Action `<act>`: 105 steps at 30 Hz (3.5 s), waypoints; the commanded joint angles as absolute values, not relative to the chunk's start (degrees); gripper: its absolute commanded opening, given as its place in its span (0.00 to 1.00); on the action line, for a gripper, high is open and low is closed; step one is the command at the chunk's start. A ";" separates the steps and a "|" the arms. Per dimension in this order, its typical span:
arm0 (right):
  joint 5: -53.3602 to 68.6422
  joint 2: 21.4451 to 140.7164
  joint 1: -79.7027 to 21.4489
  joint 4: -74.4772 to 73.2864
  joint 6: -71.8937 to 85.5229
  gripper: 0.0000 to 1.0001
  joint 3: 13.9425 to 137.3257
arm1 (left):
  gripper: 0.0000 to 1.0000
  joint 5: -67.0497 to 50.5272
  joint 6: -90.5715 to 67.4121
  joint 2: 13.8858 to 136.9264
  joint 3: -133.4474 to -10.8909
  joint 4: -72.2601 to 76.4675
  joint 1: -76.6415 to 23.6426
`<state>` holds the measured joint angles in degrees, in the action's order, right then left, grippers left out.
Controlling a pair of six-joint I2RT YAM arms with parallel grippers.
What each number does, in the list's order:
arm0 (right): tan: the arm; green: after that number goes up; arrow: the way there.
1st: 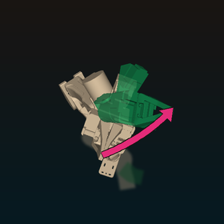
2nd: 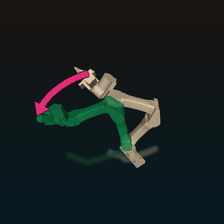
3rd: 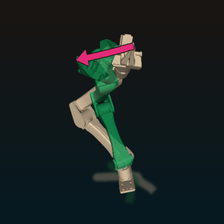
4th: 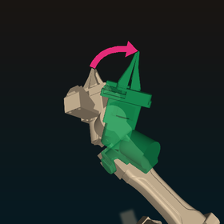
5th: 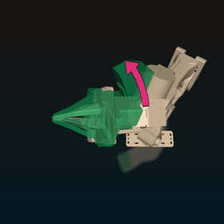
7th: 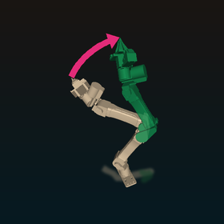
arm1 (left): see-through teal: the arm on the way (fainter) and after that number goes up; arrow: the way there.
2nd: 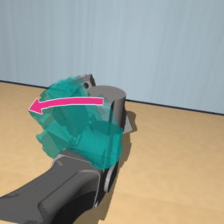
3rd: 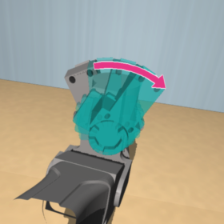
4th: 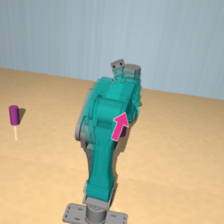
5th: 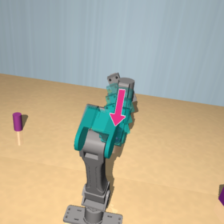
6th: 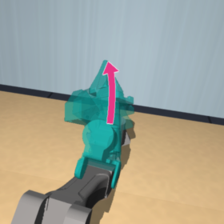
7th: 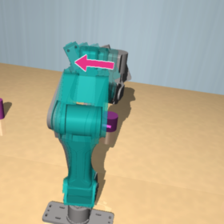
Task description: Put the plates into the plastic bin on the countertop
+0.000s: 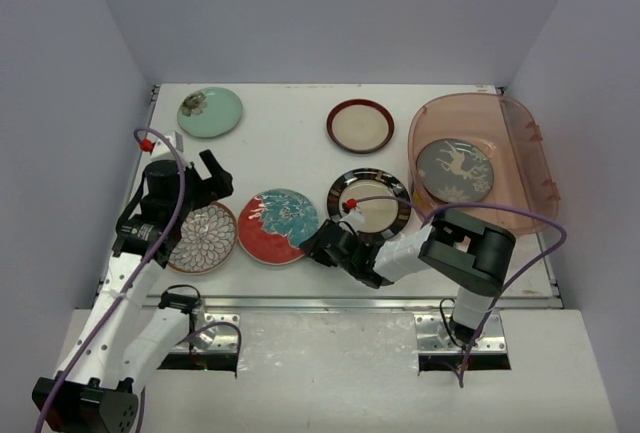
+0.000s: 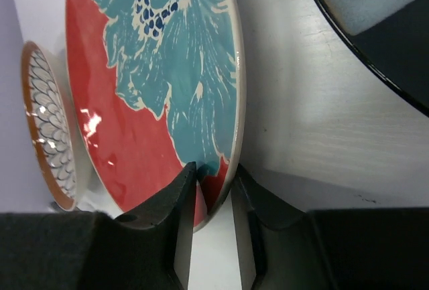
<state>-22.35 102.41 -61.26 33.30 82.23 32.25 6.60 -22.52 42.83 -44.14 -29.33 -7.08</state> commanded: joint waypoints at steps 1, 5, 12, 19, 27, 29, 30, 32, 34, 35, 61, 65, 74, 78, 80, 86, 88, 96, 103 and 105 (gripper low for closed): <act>-26.70 107.04 -60.66 30.76 87.44 0.29 32.45 | 1.00 5.98 -21.53 42.33 -44.47 -26.72 -8.98; -25.39 110.65 -59.59 31.76 90.79 0.10 33.22 | 1.00 4.75 -21.18 43.24 -44.47 -26.46 -10.28; -25.44 108.49 -59.35 39.23 91.06 0.00 32.35 | 1.00 5.31 -21.09 43.05 -44.56 -26.46 -10.63; -21.86 105.70 -55.00 46.50 89.31 0.00 35.97 | 1.00 6.15 -21.18 42.80 -44.47 -26.46 -10.63; -14.58 102.36 -51.36 53.50 85.00 0.00 37.88 | 1.00 7.39 -21.18 42.20 -44.57 -26.63 -10.63; -13.20 100.83 -51.00 53.87 84.05 0.00 38.56 | 1.00 7.60 -21.21 42.24 -44.68 -26.63 -10.63; -12.85 100.34 -50.92 53.88 83.36 0.00 38.78 | 1.00 7.77 -21.26 42.20 -44.72 -26.63 -10.63; -12.33 99.26 -50.19 53.92 83.20 0.00 38.90 | 1.00 8.09 -21.32 41.86 -44.74 -26.59 -10.55; -11.38 98.31 -49.17 53.71 83.07 0.00 39.10 | 1.00 8.51 -21.36 41.41 -44.74 -26.80 -10.55; -11.08 97.55 -48.48 53.77 82.93 0.00 39.31 | 1.00 8.79 -21.42 41.33 -44.74 -26.74 -10.55; 1.53 66.85 -25.45 27.45 80.21 0.00 45.02 | 1.00 12.24 -21.97 41.31 -44.91 -27.57 -10.46; 1.91 58.82 -16.36 15.90 79.72 0.00 45.18 | 1.00 11.92 -21.97 41.40 -45.00 -27.60 -10.46; 10.27 48.11 17.10 -0.35 79.10 0.00 43.54 | 1.00 10.49 -21.80 41.04 -44.74 -27.39 -10.37; 10.18 49.25 21.88 -2.71 76.03 0.00 43.59 | 1.00 10.18 -21.71 41.00 -44.72 -27.44 -10.46; 8.29 49.46 24.35 -4.11 74.57 0.00 43.45 | 1.00 10.11 -21.71 40.78 -44.58 -27.44 -10.53; 4.98 52.73 25.05 -4.75 69.67 0.00 41.23 | 1.00 9.66 -21.62 41.13 -44.65 -27.42 -10.55; 3.75 53.32 25.05 -4.65 68.19 0.00 40.80 | 1.00 9.66 -21.62 41.04 -44.65 -27.42 -10.54; 3.43 58.87 25.05 -1.38 62.88 0.00 39.70 | 1.00 9.55 -21.59 41.34 -44.59 -27.42 -10.55; 4.31 66.78 25.05 2.02 59.51 0.00 40.27 | 1.00 9.49 -21.53 41.84 -44.65 -27.42 -10.55; 4.90 68.30 25.05 2.94 58.75 0.00 40.86 | 1.00 9.49 -21.53 41.92 -44.65 -27.34 -10.55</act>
